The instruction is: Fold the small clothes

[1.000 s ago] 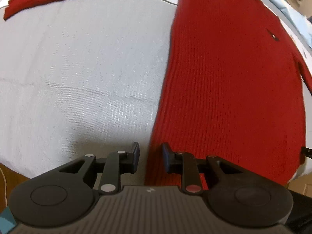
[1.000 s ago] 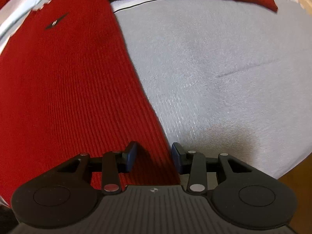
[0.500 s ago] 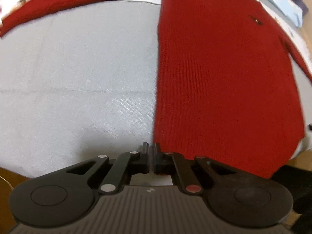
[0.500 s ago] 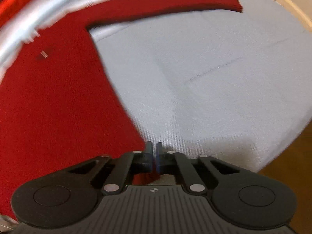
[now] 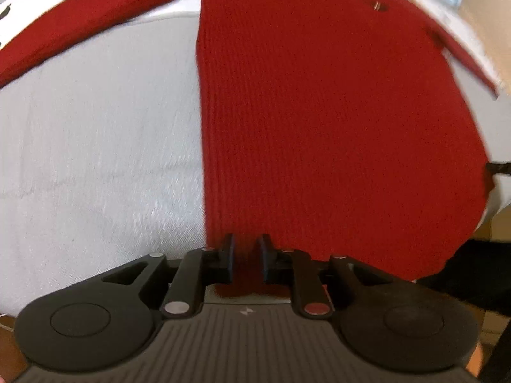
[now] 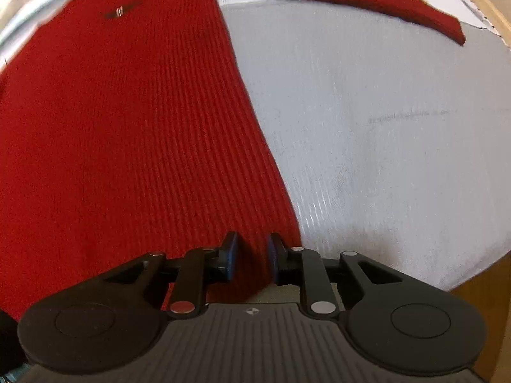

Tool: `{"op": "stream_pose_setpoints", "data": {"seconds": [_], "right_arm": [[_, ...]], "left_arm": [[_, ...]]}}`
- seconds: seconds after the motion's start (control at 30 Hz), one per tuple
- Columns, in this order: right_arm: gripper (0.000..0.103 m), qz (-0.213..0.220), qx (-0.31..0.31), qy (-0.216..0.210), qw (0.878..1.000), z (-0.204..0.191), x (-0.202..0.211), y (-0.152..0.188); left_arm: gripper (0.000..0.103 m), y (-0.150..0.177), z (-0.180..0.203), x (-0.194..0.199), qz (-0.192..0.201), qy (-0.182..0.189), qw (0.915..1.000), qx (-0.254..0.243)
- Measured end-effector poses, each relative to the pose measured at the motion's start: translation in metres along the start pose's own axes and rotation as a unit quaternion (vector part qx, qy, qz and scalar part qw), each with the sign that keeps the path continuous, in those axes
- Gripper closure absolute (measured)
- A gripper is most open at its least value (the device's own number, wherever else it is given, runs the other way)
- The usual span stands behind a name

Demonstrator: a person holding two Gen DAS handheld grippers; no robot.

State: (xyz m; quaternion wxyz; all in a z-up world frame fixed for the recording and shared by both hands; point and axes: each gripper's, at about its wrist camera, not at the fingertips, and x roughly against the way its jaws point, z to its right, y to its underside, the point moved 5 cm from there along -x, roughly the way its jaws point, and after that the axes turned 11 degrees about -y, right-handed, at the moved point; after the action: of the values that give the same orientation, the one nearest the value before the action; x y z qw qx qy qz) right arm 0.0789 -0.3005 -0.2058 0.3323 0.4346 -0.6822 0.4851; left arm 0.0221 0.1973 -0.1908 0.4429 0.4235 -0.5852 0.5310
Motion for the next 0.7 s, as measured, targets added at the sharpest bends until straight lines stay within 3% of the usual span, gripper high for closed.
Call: {"op": "stream_pose_setpoints", "data": {"seconds": [0.07,0.13,0.2,0.33,0.4,0.53,0.7], "right_arm": [[0.074,0.0,0.014,0.009,1.0,0.0,-0.003,0.0],[0.073,-0.026,0.028,0.026,0.999,0.003,-0.01,0.005],[0.073,-0.016,0.035,0.026,0.999,-0.001,-0.01,0.001],[0.072,0.049,0.021,0.004,0.999,-0.01,0.011,-0.009],[0.068,0.09,0.032,0.001,0.995,-0.019,0.021,-0.016],[0.065,0.144,0.079,0.019,0.986,-0.035,0.034,-0.039],[0.065,0.172,0.097,0.003,0.98,-0.047,0.046,-0.044]], "left_arm": [[0.066,-0.001,0.002,-0.004,-0.001,-0.005,1.0,-0.007],[0.066,0.002,0.008,-0.018,-0.027,-0.035,0.9987,-0.027],[0.066,0.001,0.009,-0.019,-0.029,-0.048,0.9979,-0.033],[0.062,-0.024,-0.009,0.015,0.063,-0.017,0.9969,0.044],[0.055,-0.03,-0.012,0.028,0.103,-0.027,0.9922,0.066],[0.055,-0.039,-0.006,0.04,0.153,-0.046,0.983,0.09],[0.052,-0.052,0.002,0.068,0.236,-0.088,0.9638,0.089]]}}
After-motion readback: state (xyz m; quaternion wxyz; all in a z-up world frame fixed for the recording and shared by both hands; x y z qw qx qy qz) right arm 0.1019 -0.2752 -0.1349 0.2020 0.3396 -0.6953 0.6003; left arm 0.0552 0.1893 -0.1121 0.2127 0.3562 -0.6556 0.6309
